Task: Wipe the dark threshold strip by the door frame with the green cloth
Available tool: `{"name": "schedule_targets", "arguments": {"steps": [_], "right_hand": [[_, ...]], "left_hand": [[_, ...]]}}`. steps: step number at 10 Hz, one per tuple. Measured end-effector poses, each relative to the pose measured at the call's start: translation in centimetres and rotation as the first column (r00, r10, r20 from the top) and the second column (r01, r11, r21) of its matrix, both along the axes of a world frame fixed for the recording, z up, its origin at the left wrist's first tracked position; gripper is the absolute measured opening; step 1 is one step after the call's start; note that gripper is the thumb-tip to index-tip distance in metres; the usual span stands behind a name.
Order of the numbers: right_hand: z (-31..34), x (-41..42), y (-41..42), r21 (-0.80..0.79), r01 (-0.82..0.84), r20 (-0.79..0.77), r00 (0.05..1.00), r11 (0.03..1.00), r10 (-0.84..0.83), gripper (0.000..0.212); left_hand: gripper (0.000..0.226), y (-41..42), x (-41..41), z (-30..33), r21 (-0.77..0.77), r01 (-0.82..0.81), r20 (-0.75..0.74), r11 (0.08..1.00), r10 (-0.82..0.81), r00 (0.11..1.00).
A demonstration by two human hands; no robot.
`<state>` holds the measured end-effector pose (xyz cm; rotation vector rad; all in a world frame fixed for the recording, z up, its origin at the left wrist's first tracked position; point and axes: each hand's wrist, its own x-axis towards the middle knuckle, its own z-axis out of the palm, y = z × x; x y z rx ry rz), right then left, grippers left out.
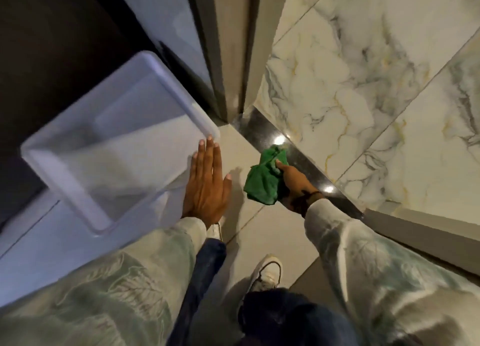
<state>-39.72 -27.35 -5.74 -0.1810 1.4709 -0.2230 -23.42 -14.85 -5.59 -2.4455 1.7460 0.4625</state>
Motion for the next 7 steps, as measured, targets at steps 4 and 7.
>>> {"name": "schedule_targets", "arguments": {"steps": [4, 7], "right_hand": [[3.9, 27.5, 0.1, -0.475, -0.879, -0.748, 0.374, -0.049, 0.549, 0.046], [2.5, 29.4, 0.2, -0.026, -0.76, -0.735, -0.426, -0.65, 0.528, 0.084]], "left_hand": [[0.077, 5.7, 20.4, 4.2, -0.05, -0.492, -0.128, 0.869, 0.483, 0.866], [0.076, 7.6, 24.3, 7.3, -0.121, -0.48, -0.116, 0.869, 0.468, 0.876]]}}
